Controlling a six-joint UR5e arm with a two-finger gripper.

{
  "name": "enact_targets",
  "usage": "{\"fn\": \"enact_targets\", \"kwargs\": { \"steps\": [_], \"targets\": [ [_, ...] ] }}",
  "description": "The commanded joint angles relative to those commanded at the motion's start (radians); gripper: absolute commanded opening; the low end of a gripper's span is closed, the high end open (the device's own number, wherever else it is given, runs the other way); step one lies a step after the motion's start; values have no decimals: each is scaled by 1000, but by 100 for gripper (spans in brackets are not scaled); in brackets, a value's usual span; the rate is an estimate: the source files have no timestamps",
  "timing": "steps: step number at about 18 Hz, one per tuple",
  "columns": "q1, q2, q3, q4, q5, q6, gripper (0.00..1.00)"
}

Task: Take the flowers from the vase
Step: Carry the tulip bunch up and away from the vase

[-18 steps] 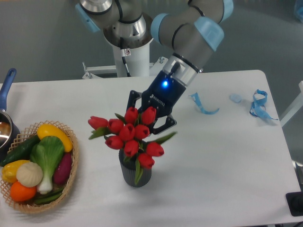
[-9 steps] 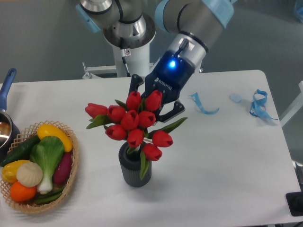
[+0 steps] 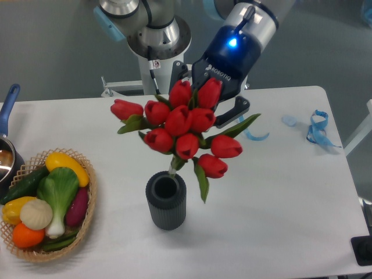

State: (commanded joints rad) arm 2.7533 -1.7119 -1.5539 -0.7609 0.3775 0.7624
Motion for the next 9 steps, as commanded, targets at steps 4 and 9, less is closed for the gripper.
{"fn": "enact_targets", "kwargs": {
  "steps": [4, 9],
  "targets": [
    [75, -9, -28, 2, -6, 34, 40],
    [146, -55, -31, 3, -8, 130, 40]
  ]
}}
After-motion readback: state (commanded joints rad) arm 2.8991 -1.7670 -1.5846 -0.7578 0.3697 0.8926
